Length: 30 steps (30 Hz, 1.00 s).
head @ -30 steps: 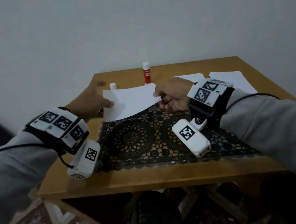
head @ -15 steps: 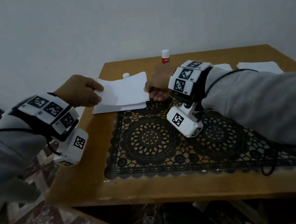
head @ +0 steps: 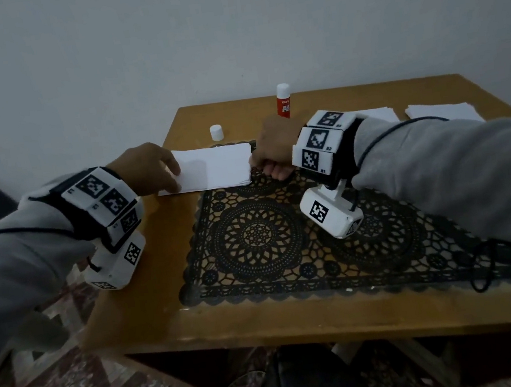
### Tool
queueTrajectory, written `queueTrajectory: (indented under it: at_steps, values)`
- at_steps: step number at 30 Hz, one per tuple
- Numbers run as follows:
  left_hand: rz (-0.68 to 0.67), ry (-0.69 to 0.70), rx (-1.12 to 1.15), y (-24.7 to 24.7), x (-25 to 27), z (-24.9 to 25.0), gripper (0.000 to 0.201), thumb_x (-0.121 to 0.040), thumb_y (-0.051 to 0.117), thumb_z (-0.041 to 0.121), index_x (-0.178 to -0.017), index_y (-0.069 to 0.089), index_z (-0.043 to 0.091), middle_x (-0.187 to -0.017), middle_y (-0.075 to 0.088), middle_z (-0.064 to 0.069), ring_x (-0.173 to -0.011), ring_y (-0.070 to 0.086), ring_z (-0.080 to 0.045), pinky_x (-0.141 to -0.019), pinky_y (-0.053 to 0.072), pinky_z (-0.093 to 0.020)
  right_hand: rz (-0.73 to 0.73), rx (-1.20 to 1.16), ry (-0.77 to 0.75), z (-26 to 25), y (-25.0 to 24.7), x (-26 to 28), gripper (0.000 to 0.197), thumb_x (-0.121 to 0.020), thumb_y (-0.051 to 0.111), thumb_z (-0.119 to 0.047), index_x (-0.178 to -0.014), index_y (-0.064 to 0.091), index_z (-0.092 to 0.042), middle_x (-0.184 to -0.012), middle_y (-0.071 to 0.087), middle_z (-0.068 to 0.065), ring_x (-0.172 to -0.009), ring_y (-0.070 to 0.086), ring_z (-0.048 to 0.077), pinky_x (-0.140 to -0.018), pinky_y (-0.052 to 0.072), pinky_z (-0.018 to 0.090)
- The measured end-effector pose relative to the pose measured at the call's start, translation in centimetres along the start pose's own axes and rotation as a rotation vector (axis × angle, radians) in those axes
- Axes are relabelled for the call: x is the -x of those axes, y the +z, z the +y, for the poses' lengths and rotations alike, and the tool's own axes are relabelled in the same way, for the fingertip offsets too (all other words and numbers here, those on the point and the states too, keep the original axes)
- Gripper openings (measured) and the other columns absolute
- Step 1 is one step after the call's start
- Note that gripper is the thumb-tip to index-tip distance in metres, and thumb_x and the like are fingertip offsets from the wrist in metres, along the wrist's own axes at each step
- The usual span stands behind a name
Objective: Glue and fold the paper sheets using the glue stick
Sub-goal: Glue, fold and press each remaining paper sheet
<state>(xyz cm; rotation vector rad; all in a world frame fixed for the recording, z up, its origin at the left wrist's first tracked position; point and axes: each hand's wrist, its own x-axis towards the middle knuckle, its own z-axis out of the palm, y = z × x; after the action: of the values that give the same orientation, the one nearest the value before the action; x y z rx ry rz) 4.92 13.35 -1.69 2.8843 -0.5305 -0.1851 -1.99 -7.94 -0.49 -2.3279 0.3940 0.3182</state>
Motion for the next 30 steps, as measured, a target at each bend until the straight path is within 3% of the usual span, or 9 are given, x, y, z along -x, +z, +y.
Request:
queueTrajectory:
  at_steps: [3,6,8,14,16,18,22,26,30]
  values:
    - [-0.019,0.005,-0.121,0.2,0.2,0.4,0.032,-0.077,0.077,0.017,-0.107,0.064,0.016,-0.111,0.056,-0.006,-0.104,0.053,-0.026,-0.086,0.043,-0.033,0.074,0.062,-0.112,1.6,-1.0,1.8,0.017,-0.091,0.063,-0.014,-0.089,0.065,0.002,-0.076,0.069,0.014,-0.057,0.062,0.022,-0.062,0.057,0.034]
    - [0.003,0.023,-0.138,-0.2,0.5,1.4,0.029,-0.080,0.073,0.017,-0.107,0.064,0.014,-0.118,0.058,-0.010,-0.106,0.053,-0.027,-0.085,0.042,-0.033,0.244,0.374,-0.303,4.2,-2.4,3.8,0.017,-0.091,0.060,-0.018,-0.080,0.064,-0.006,-0.084,0.068,0.012,-0.073,0.062,0.022,-0.065,0.050,0.033]
    - [0.065,0.071,-0.119,-0.6,0.6,2.5,0.024,-0.083,0.067,0.016,-0.107,0.064,0.013,-0.119,0.058,-0.012,-0.107,0.052,-0.027,-0.083,0.040,-0.032,0.316,0.476,-0.344,6.4,-3.8,4.8,0.019,-0.088,0.059,-0.018,-0.070,0.058,-0.012,-0.083,0.065,0.009,-0.076,0.058,0.023,-0.064,0.043,0.031]
    - [0.139,0.278,-0.084,-0.2,1.0,8.1,0.017,-0.085,0.061,0.010,-0.101,0.066,0.011,-0.120,0.060,-0.010,-0.113,0.053,-0.027,-0.087,0.038,-0.030,0.435,0.479,-0.273,13.0,-7.9,7.0,0.019,-0.086,0.061,-0.017,-0.072,0.065,-0.005,-0.076,0.065,0.008,-0.072,0.057,0.022,-0.065,0.046,0.032]
    - [0.144,0.344,-0.079,0.1,1.1,10.0,0.016,-0.085,0.061,0.010,-0.099,0.067,0.011,-0.116,0.063,-0.011,-0.109,0.055,-0.027,-0.089,0.043,-0.033,0.482,0.460,-0.253,14.4,-8.9,7.2,0.021,-0.085,0.061,-0.018,-0.065,0.061,-0.012,-0.075,0.062,0.005,-0.072,0.057,0.023,-0.065,0.046,0.033]
    - [0.155,0.401,-0.078,0.3,1.5,11.8,0.016,-0.086,0.060,0.010,-0.099,0.068,0.010,-0.110,0.065,-0.009,-0.104,0.057,-0.024,-0.084,0.042,-0.031,0.516,0.447,-0.238,15.5,-9.7,7.4,0.026,-0.084,0.061,-0.020,-0.060,0.053,-0.020,-0.074,0.061,0.001,-0.072,0.057,0.021,-0.065,0.047,0.033]
    - [0.102,0.499,-0.035,1.2,2.3,15.8,0.018,-0.089,0.059,0.014,-0.104,0.067,0.012,-0.109,0.066,-0.005,-0.090,0.051,-0.012,-0.079,0.034,-0.023,0.541,0.409,-0.221,16.8,-10.7,7.5,0.020,-0.083,0.062,-0.019,-0.063,0.060,-0.015,-0.073,0.064,0.002,-0.072,0.060,0.022,-0.068,0.052,0.038]
    - [0.038,0.572,-0.049,2.3,2.0,19.6,0.027,-0.091,0.058,0.018,-0.118,0.062,0.012,-0.117,0.063,-0.005,-0.105,0.056,-0.018,-0.085,0.039,-0.024,0.581,0.332,-0.234,17.2,-11.0,7.3,0.022,-0.082,0.061,-0.015,-0.064,0.064,-0.002,-0.070,0.066,0.011,-0.070,0.061,0.026,-0.068,0.054,0.041]
    - [0.012,0.628,-0.131,3.4,0.6,23.4,0.037,-0.093,0.057,0.026,-0.129,0.056,0.016,-0.122,0.062,-0.005,-0.112,0.054,-0.022,-0.097,0.043,-0.033,0.557,0.237,-0.221,17.0,-10.8,7.2,0.022,-0.081,0.062,-0.014,-0.068,0.065,0.003,-0.074,0.068,0.017,-0.072,0.064,0.030,-0.070,0.056,0.044]
